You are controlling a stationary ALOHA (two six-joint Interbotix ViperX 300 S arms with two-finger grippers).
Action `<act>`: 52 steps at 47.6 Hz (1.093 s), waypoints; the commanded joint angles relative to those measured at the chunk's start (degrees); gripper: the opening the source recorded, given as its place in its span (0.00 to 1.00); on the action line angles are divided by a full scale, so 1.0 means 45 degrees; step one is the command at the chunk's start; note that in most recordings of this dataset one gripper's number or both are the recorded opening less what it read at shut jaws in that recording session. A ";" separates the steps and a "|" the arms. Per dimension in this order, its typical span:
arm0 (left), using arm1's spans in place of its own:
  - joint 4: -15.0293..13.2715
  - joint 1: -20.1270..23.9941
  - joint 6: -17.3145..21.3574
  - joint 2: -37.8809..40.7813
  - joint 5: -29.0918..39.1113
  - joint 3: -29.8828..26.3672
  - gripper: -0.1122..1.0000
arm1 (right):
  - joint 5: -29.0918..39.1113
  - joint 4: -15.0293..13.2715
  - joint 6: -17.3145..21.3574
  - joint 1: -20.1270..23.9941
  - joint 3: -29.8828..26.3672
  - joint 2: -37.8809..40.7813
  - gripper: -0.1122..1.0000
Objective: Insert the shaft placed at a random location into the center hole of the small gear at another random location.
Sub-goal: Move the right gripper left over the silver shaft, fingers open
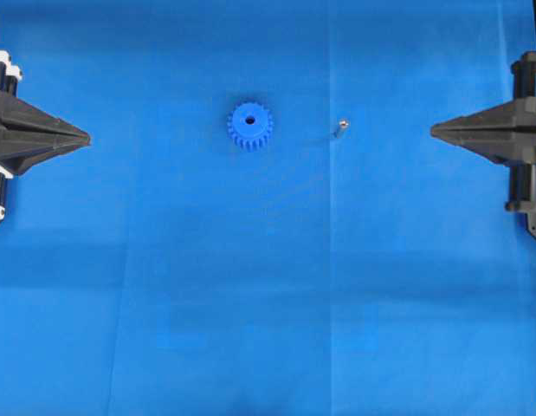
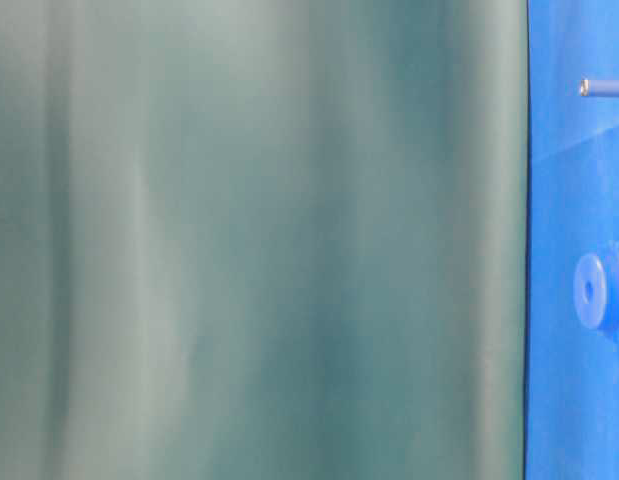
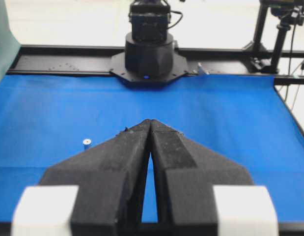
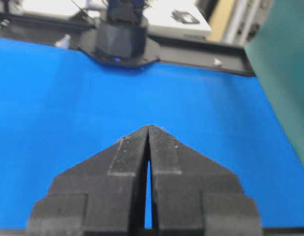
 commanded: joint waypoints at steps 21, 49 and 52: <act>0.0000 -0.0020 0.0020 -0.0117 0.0059 -0.0059 0.10 | -0.3809 0.0840 0.0039 -0.1484 0.0156 0.5469 0.83; 0.0020 0.0195 0.0000 -0.0234 0.0254 0.0195 0.10 | -0.6367 0.1777 0.0039 -0.1992 -0.0898 1.1191 0.74; 0.0000 0.0195 0.0000 -0.0234 0.0234 0.0195 0.10 | -0.6367 0.1914 0.0039 -0.1992 -0.0918 1.1426 0.74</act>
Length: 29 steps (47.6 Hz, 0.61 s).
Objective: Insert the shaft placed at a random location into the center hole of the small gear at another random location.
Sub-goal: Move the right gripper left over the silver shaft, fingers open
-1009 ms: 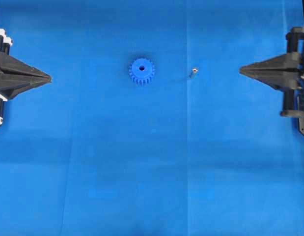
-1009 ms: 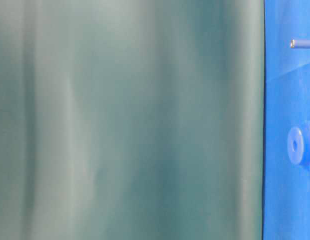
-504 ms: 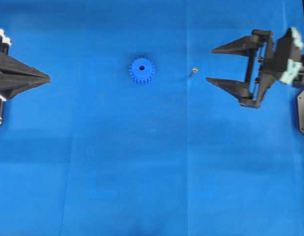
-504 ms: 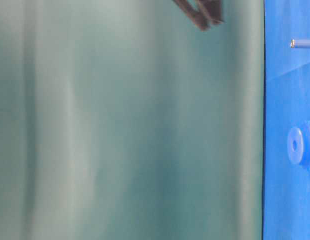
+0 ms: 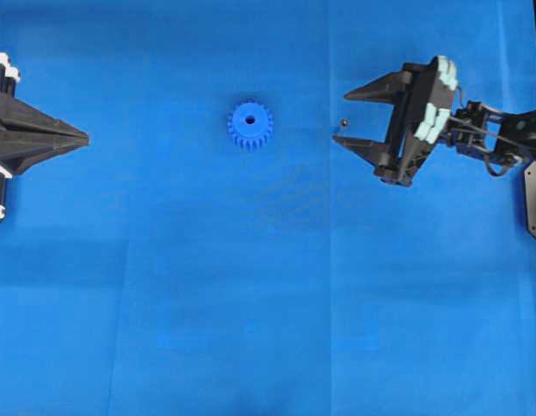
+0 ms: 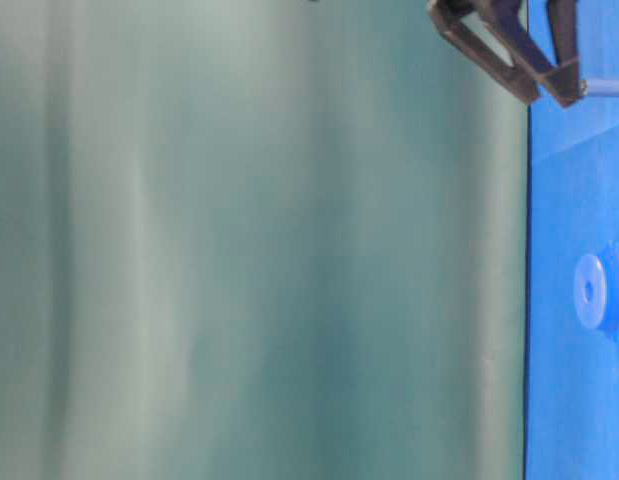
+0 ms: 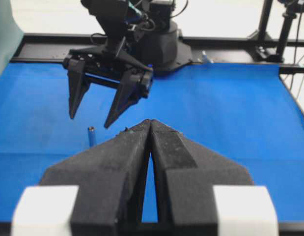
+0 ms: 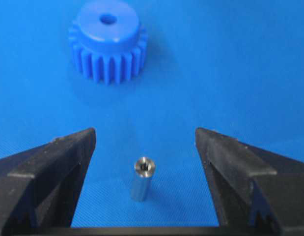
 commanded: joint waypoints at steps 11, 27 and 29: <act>0.0020 0.0078 -0.0020 0.0039 -0.0020 -0.0137 0.10 | -0.0156 0.0312 0.0020 -0.0039 -0.0078 0.0391 0.74; 0.0020 0.0293 -0.0020 0.0039 -0.0020 -0.0117 0.10 | -0.0156 0.0234 0.0000 0.0059 -0.0176 0.0566 0.55; 0.0020 0.0293 -0.0020 0.0020 -0.0020 -0.0117 0.10 | -0.0156 0.0234 0.0000 0.0059 -0.0195 0.0586 0.48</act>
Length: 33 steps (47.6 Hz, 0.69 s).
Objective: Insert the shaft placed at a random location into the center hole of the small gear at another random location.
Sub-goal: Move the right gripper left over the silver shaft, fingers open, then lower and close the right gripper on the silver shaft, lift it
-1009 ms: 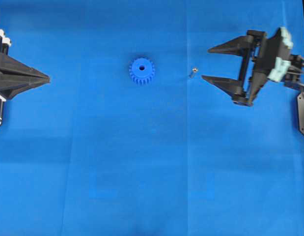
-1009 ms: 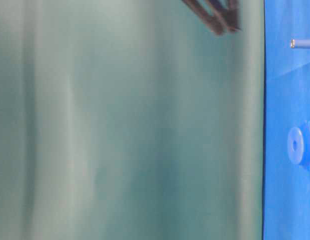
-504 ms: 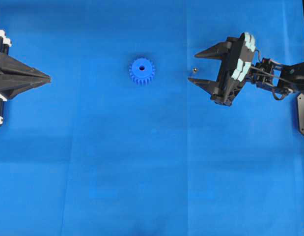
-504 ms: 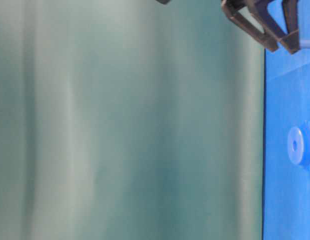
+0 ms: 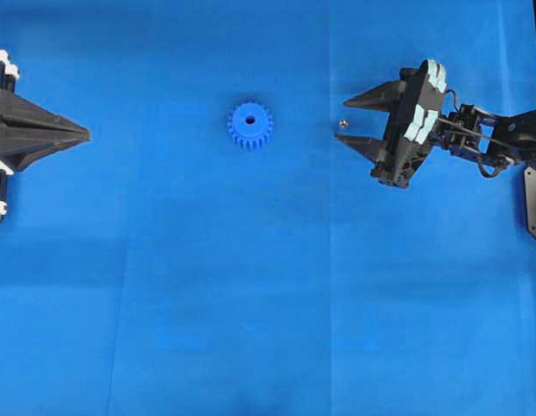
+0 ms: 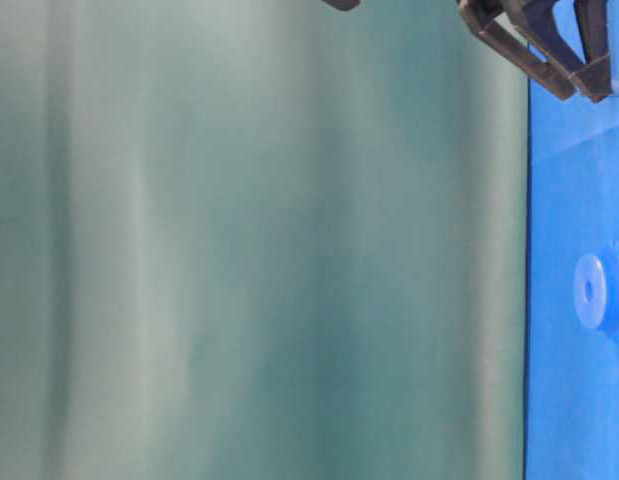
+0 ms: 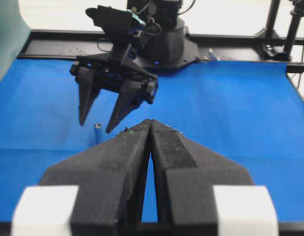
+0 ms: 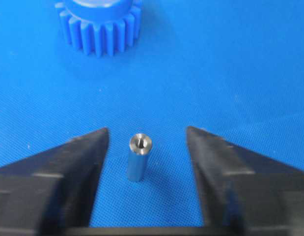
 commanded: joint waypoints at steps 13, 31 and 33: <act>0.0020 0.0059 -0.0039 0.0039 -0.0078 -0.0137 0.10 | -0.0137 -0.0273 -0.0039 0.0059 -0.0195 -0.0059 0.13; 0.0020 0.0059 -0.0078 0.0020 0.0117 -0.0156 0.10 | 0.0801 -0.0273 -0.0117 0.0039 -0.0234 -0.1270 0.13; 0.0020 0.0059 -0.0078 -0.0020 0.0117 -0.0137 0.10 | 0.1191 -0.0273 -0.0137 0.0000 -0.0254 -0.1699 0.13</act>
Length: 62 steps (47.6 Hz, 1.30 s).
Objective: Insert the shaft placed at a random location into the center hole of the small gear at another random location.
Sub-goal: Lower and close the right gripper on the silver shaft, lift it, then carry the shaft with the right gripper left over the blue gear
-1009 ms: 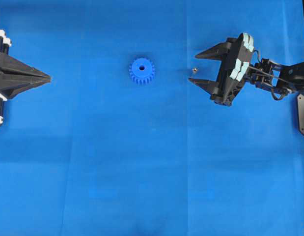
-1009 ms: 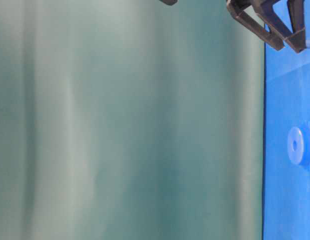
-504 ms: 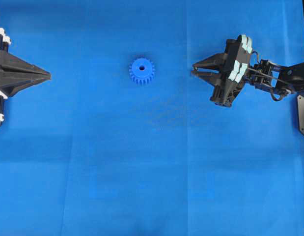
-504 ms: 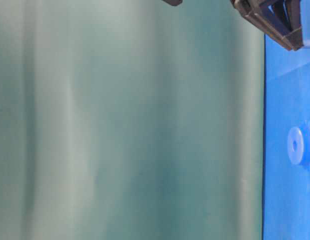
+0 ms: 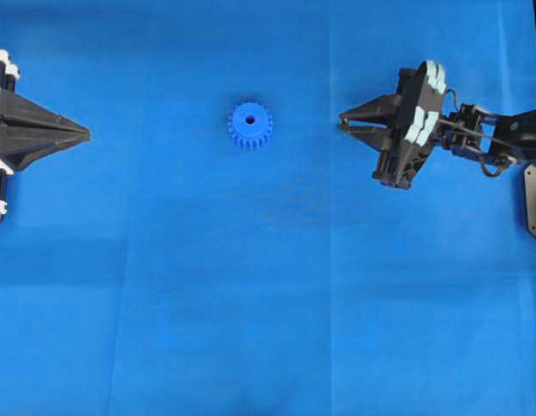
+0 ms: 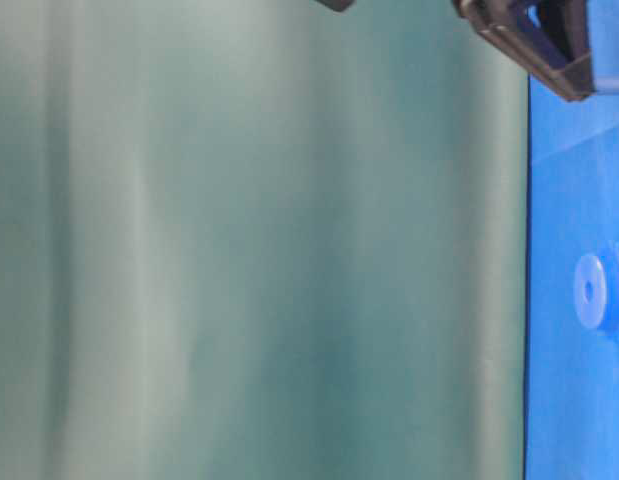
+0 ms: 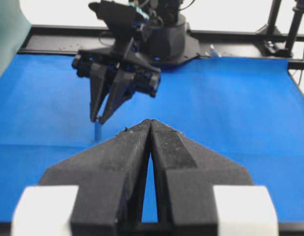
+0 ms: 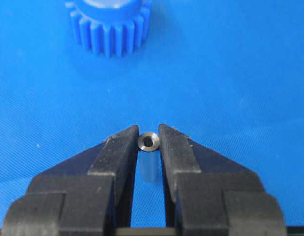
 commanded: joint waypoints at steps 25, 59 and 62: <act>0.0020 0.0039 -0.0039 -0.0137 0.0254 -0.0156 0.10 | 0.2695 0.0020 -0.0215 -0.0215 -0.0566 -0.3125 0.13; 0.0000 0.0039 -0.0039 -0.0137 0.0254 -0.0156 0.10 | 0.3516 0.0020 -0.0215 0.0293 -0.5332 0.0645 0.13; 0.0000 0.0039 -0.0039 -0.0137 0.0254 -0.0156 0.10 | 0.3594 0.0000 -0.0215 0.0313 -0.5742 0.0957 0.13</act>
